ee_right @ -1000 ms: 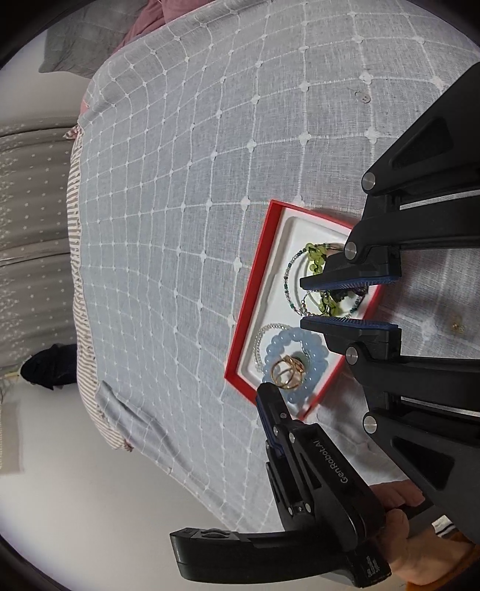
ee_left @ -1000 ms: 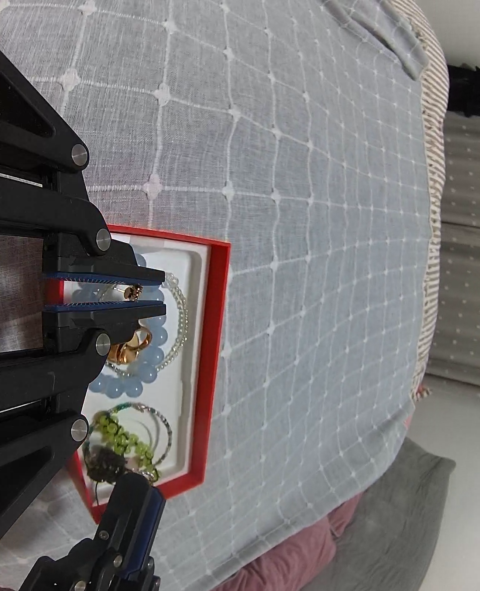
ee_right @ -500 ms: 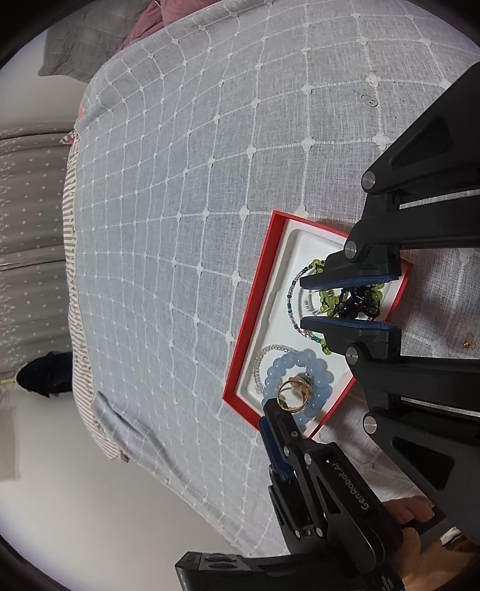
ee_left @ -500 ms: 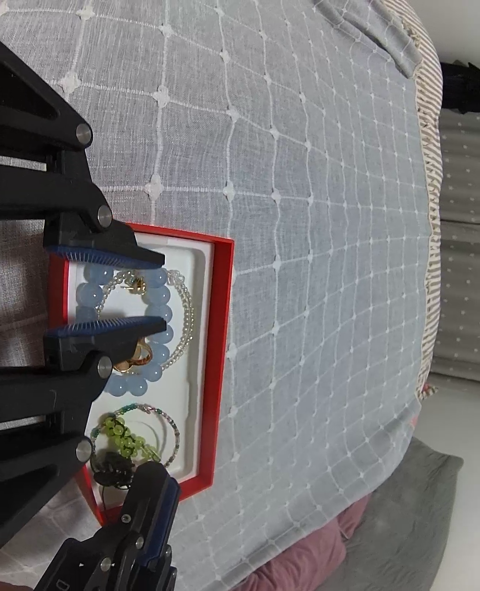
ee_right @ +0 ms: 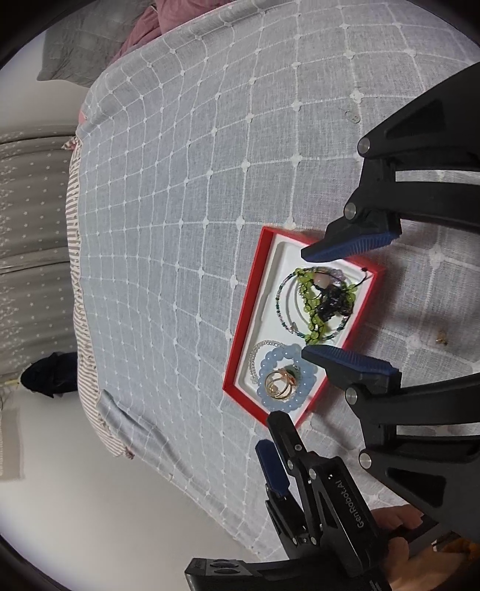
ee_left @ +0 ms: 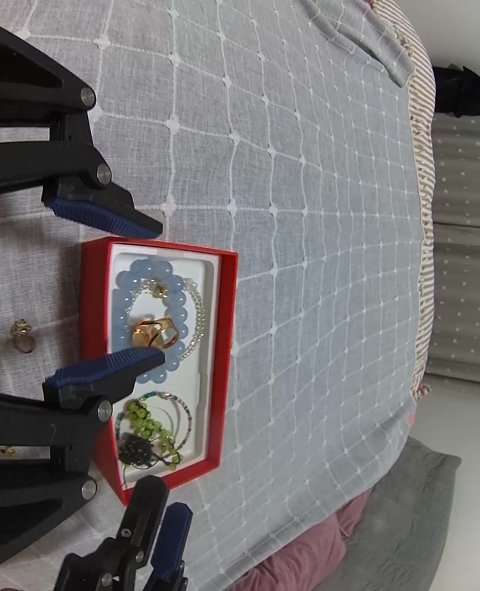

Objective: Organize jewelry
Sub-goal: 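Move both open tools back toward the gold flower ring and earring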

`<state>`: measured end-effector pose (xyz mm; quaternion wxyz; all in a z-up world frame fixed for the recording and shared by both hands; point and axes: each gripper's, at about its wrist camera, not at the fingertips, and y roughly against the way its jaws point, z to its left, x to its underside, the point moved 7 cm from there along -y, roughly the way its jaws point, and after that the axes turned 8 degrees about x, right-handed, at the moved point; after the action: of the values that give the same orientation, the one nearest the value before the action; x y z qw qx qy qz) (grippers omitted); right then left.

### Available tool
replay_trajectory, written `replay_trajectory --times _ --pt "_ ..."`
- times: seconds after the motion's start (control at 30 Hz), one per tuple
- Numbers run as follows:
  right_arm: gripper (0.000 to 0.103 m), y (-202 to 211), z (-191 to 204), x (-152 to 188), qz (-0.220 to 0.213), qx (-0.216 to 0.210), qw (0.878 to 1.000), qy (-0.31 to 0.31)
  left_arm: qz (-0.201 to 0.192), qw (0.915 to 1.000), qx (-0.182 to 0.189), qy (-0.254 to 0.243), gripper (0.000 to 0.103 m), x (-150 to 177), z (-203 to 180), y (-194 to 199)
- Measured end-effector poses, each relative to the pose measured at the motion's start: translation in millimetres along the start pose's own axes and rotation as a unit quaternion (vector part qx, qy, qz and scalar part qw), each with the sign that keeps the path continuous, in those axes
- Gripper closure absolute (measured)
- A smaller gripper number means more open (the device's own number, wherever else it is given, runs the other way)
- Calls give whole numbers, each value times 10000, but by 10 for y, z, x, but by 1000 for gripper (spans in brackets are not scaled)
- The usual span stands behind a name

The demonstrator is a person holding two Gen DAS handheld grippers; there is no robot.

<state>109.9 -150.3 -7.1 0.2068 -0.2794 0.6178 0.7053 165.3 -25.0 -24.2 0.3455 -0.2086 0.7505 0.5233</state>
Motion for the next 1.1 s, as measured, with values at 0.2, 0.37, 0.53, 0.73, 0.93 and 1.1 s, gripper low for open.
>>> replay_trajectory --times 0.2,0.37,0.53,0.73,0.93,1.1 --pt "40 145 -72 128 36 75 10000 -41 108 9998 -147 83 25 150 15 119" --pt "39 192 -109 274 175 122 9998 -26 255 9993 -231 136 13 309 53 199" --pt "39 220 -126 424 338 125 9993 37 477 9984 -263 144 10 467 73 229" --pt "39 245 -121 627 479 201 9984 241 681 9970 -339 124 7 631 123 261" --pt "39 237 -68 832 624 270 9964 509 933 9947 -419 70 6 825 174 265" --pt "39 240 -12 963 706 270 9949 674 1067 9932 -466 -13 6 946 174 282"
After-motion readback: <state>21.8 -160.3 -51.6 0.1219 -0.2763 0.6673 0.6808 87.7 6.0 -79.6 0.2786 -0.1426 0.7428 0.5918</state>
